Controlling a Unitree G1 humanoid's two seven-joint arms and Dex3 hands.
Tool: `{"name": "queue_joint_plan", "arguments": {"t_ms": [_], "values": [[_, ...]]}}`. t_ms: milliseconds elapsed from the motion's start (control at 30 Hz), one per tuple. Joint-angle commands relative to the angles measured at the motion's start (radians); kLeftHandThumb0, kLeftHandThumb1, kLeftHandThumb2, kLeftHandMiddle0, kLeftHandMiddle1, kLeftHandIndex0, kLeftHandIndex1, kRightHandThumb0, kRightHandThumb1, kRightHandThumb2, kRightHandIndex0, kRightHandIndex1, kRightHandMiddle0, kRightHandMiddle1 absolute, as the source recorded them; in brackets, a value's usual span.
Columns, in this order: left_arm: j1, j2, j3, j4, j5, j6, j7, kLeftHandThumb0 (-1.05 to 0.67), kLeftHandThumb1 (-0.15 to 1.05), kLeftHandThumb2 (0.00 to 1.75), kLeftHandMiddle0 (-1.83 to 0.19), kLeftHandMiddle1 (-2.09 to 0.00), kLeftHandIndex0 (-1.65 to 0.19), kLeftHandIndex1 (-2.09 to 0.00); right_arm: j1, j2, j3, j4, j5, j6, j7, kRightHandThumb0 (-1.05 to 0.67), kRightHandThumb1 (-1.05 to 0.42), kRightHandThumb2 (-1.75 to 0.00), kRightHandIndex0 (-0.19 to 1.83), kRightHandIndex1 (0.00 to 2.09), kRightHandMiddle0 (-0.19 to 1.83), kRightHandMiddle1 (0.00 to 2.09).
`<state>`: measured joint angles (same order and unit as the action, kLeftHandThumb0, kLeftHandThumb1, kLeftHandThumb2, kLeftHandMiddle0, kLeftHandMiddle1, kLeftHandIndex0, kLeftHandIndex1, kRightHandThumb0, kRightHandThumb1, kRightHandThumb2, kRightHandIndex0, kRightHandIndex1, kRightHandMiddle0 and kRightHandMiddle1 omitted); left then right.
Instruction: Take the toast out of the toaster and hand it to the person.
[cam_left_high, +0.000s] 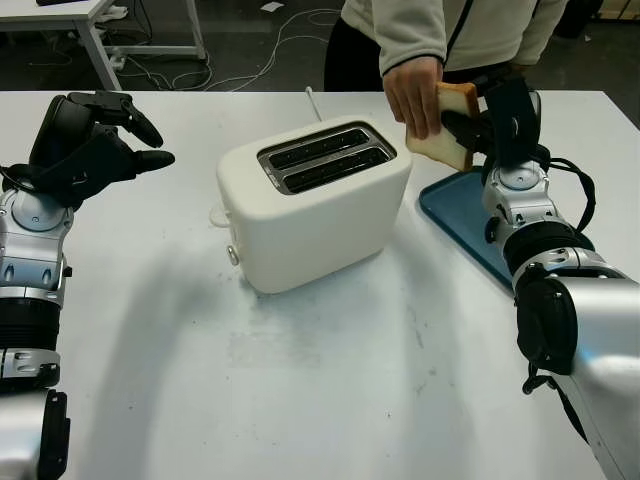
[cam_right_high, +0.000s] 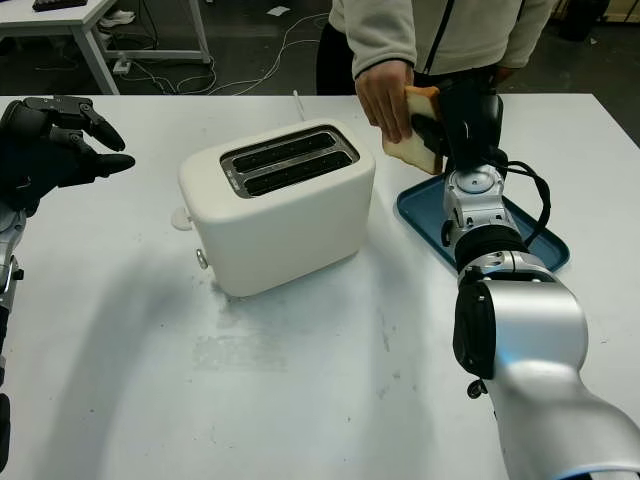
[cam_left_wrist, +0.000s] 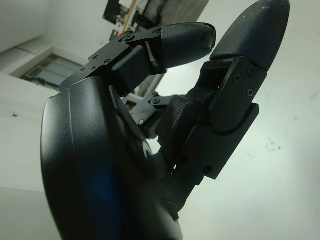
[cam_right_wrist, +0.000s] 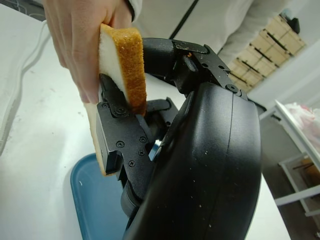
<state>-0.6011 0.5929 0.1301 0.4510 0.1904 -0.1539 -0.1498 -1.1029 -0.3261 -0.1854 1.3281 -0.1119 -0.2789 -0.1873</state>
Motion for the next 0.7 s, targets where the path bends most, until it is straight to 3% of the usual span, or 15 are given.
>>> {"name": "queue_joint_plan", "arguments": {"t_ms": [0, 33, 67, 133, 167, 200, 267, 333, 467, 567, 667], "values": [[0.006, 0.004, 0.001, 0.002, -0.009, -0.011, 0.004, -1.05, 0.72, 0.01, -1.11, -1.07, -0.98, -1.12, 0.002, 0.000, 0.006, -0.001, -0.004, -0.010, -0.007, 0.00, -0.91, -0.08, 0.71, 1.75, 0.49, 1.75], [0.006, 0.002, 0.002, 0.002, -0.011, -0.012, 0.005, -1.05, 0.72, 0.01, -1.11, -1.07, -0.98, -1.12, 0.003, -0.003, 0.010, -0.001, -0.007, -0.005, -0.004, -0.05, -0.90, -0.06, 0.71, 1.75, 0.49, 1.75], [0.005, 0.001, 0.003, 0.000, -0.013, -0.010, 0.005, -1.05, 0.72, 0.01, -1.11, -1.07, -0.98, -1.12, 0.001, -0.006, 0.014, -0.002, -0.008, 0.008, 0.009, -0.19, -0.87, -0.03, 0.54, 1.69, 0.43, 1.59], [0.005, 0.000, 0.003, 0.002, -0.014, -0.011, 0.005, -1.05, 0.72, 0.01, -1.12, -1.07, -0.98, -1.12, -0.004, -0.024, 0.040, -0.003, -0.020, 0.031, 0.099, -0.53, -0.84, -0.01, 0.43, 0.84, 0.45, 0.68], [0.005, 0.000, 0.003, 0.002, -0.014, -0.010, 0.004, -1.05, 0.72, 0.01, -1.12, -1.07, -0.99, -1.12, -0.005, -0.037, 0.065, -0.005, -0.040, 0.039, 0.141, -0.72, -0.84, -0.01, 0.25, 0.39, 0.31, 0.29], [0.004, 0.000, 0.003, 0.003, -0.014, -0.010, 0.004, -1.05, 0.72, 0.01, -1.11, -1.07, -0.99, -1.12, -0.006, -0.048, 0.091, -0.007, -0.062, 0.041, 0.168, -0.82, -0.86, -0.01, 0.15, 0.20, 0.20, 0.15], [0.004, 0.001, 0.004, 0.003, -0.014, -0.012, 0.004, -1.05, 0.72, 0.01, -1.11, -1.07, -0.99, -1.12, -0.004, -0.058, 0.114, -0.014, -0.080, 0.037, 0.183, -0.95, -0.89, -0.02, 0.03, 0.04, 0.05, 0.03], [0.005, 0.002, 0.003, 0.003, -0.012, -0.014, 0.005, -1.05, 0.72, 0.01, -1.11, -1.07, -0.99, -1.12, -0.003, -0.058, 0.111, -0.022, -0.072, 0.034, 0.173, -0.98, -0.91, -0.04, 0.01, 0.01, 0.01, 0.01], [0.008, 0.002, 0.004, -0.009, -0.011, -0.001, 0.005, -1.05, 0.72, 0.01, -1.11, -1.08, -0.99, -1.12, 0.007, -0.059, 0.117, -0.046, -0.072, 0.023, 0.116, -0.86, -0.92, -0.34, 0.34, 0.12, 0.02, 0.01], [0.017, 0.000, 0.008, -0.022, -0.016, -0.007, 0.006, -1.05, 0.71, 0.00, -1.11, -1.08, -0.98, -1.12, 0.047, -0.065, 0.114, -0.095, -0.060, -0.036, 0.112, -0.75, -0.92, -0.51, 0.16, 0.02, 0.08, 0.03], [0.036, -0.008, 0.018, -0.046, -0.027, 0.000, 0.009, -1.05, 0.73, 0.01, -1.11, -1.08, -0.98, -1.12, 0.139, -0.075, 0.127, -0.196, -0.068, -0.132, 0.107, -0.69, -0.92, -0.56, 0.21, 0.04, 0.21, 0.07]]}}
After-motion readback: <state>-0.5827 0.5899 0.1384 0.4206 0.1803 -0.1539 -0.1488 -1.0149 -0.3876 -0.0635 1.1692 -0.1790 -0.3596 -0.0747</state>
